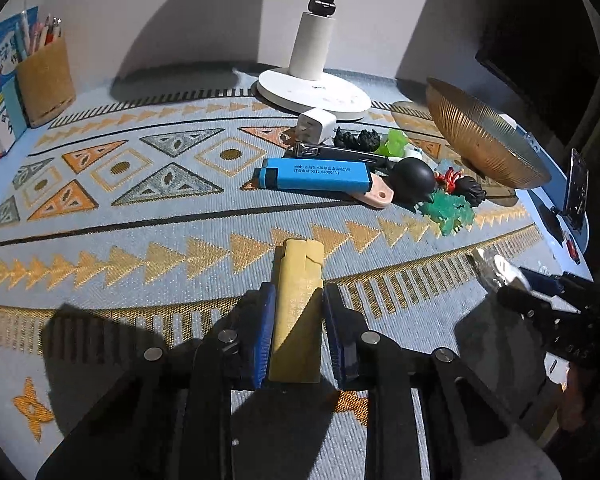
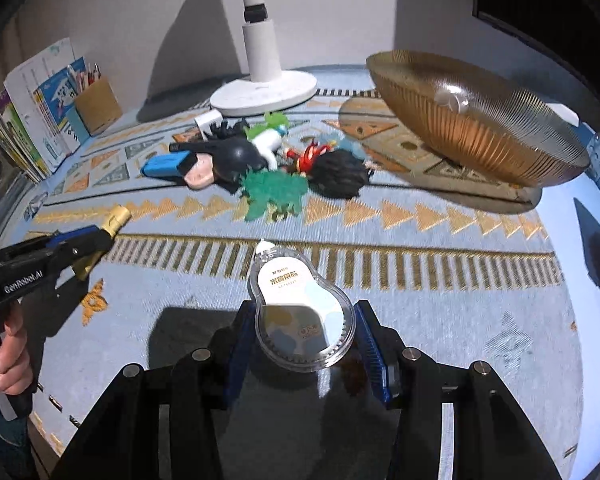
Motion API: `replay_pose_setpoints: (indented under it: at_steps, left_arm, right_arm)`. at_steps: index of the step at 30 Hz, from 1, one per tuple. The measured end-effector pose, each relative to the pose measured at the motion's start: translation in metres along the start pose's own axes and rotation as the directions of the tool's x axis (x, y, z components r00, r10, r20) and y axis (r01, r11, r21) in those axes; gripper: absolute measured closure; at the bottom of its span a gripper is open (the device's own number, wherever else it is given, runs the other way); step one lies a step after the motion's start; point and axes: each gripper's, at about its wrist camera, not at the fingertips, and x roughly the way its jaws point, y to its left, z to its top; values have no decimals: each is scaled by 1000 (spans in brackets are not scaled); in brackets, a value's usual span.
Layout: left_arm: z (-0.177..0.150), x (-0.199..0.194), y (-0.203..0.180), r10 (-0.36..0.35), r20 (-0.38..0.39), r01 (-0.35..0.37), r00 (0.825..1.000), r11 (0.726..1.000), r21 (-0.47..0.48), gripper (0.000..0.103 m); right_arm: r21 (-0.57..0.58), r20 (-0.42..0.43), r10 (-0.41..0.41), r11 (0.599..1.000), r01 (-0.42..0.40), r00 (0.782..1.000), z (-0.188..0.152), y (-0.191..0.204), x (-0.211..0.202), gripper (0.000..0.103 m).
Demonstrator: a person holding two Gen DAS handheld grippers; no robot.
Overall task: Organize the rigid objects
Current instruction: 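Grasp the yellow bar with the left tool while the right tool grasps the round correction-tape case, then lift and carry the yellow bar and tape case over the glass bowl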
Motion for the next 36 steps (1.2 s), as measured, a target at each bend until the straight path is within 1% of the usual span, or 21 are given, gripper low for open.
replay_pose_setpoints:
  at_steps: [1,2,4,7,9,10,11,13,15,17,19,20,22,24,27,29,31,32,33,35,36]
  left_arm:
    - [0,0,0,-8,1,8,1000,1000,4,71]
    - [0,0,-1,-10,2,10,1000,1000,8,68]
    - [0,0,-2,1,3,-2,1000,1000,21,68]
    - [-1,1,-8,33,5,-34,999,998,46,68]
    - [-2,2,-14,67,7,-67,998,995,71,69]
    - [-3,2,-17,88,10,-88,996,992,86,78]
    - [-3,2,-20,116,16,-117,993,988,102,82]
    - [-4,2,-24,133,21,-134,991,984,118,82]
    - [-5,-1,-26,122,26,-124,992,986,114,82]
    - [-5,-7,-28,78,35,-81,996,993,91,82]
    - [-1,-15,-32,30,46,-34,998,997,73,82]
    - [2,-18,-36,21,55,-25,998,997,75,82]
    - [10,-27,-46,5,78,-12,997,996,88,82]
    - [26,-42,-60,-38,118,25,992,994,107,82]
    - [53,-61,-82,-84,171,60,982,988,140,82]
    - [80,-71,-101,-125,208,90,970,982,169,82]
    - [110,-77,-123,-168,238,121,957,972,199,82]
    - [121,-78,-131,-180,249,128,951,969,212,82]
    - [135,-77,-145,-193,265,133,945,965,228,82]
    - [155,-72,-164,-217,274,150,937,958,245,82]
    - [163,-66,-172,-232,268,166,935,954,249,82]
  right_arm:
    - [-9,10,-11,1000,11,1000,0,1,0,55]
    - [-19,10,-23,1000,24,1000,-2,4,0,55]
    - [-46,10,-41,998,41,999,-3,9,1,47]
    - [-60,17,-51,997,52,999,-3,11,2,47]
    - [-55,15,-46,997,47,999,-3,9,2,48]
    - [-58,17,-43,997,44,999,-3,10,1,54]
    - [-66,19,-39,997,40,999,-3,12,2,55]
    - [-89,30,-63,994,65,998,-5,19,1,55]
    - [-100,29,-40,994,43,999,-8,23,-2,55]
    - [-76,22,44,996,-43,999,-10,24,-7,55]
    - [-44,31,129,991,-128,991,-10,23,-14,55]
    - [-30,46,159,987,-158,986,-9,20,-21,55]
    - [-6,87,184,983,-184,979,-3,11,-36,55]
    - [15,143,175,984,-179,974,7,-3,-56,55]
    - [39,263,78,995,-91,962,26,-31,-97,55]
    - [61,332,-15,998,-5,943,39,-49,-123,55]
    - [105,391,-139,989,106,910,54,-72,-148,55]
    - [122,407,-180,982,142,896,60,-78,-156,55]
    - [151,427,-233,971,185,874,69,-91,-166,55]
    - [192,449,-283,957,218,847,81,-110,-177,55]
    - [203,454,-295,953,224,841,86,-118,-179,55]
